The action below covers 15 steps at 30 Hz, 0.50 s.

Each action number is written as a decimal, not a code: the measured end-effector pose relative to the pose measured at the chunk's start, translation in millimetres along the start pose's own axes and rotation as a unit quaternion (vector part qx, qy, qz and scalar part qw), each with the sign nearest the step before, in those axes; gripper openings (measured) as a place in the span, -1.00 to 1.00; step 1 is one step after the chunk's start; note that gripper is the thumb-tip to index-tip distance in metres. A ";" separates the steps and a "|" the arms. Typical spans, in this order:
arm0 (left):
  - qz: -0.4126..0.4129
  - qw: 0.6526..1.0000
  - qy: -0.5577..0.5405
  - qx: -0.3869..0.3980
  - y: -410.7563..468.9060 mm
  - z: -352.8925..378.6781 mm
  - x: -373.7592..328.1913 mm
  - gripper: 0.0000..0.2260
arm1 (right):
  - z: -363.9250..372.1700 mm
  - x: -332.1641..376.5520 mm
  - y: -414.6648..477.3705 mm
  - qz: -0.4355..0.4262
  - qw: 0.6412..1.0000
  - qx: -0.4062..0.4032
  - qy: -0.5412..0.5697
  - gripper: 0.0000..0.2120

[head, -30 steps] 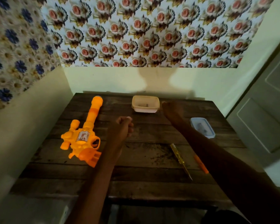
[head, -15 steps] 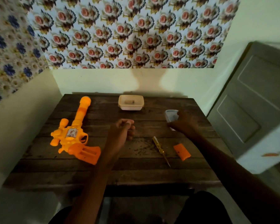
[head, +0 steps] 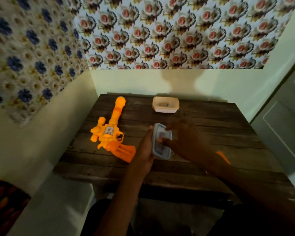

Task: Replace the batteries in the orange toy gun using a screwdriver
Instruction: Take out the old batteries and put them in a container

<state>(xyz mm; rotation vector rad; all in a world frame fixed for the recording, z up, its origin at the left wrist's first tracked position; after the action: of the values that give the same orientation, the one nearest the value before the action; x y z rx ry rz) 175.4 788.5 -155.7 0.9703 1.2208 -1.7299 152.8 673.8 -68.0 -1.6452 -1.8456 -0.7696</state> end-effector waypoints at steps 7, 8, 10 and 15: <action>0.075 0.995 0.012 0.061 -14.5 12.2 -12.9 -0.77 | 1.4 14.5 32.5 -0.107 0.989 0.098 0.005 -0.58; 0.064 0.997 -0.016 0.047 -10.5 6.9 -7.6 -0.76 | 0.6 16.4 32.2 -0.112 0.990 0.087 -0.002 -0.60; 0.051 0.997 -0.048 0.018 -3.0 -4.1 2.5 -0.73 | 0.2 21.3 27.5 -0.134 0.989 0.065 -0.015 -0.62; 0.046 0.997 -0.063 0.017 -11.2 0.2 1.6 -0.55 | 4.8 22.9 21.4 -0.163 0.986 0.044 0.018 -0.58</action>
<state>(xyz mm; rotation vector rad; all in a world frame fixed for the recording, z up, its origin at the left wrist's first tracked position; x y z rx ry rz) 164.5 790.6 -153.2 0.9087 1.0521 -1.7170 171.5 694.7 -53.5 -1.2821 -2.1194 -0.8305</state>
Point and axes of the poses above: each hand's wrist, its own y-axis towards the middle knuckle, its own z-axis out of the palm, x = y × z, the point moved 6 cm from there along y, towards the middle knuckle, and after that the axes turned 15 degrees about y, right-handed, at the moved point
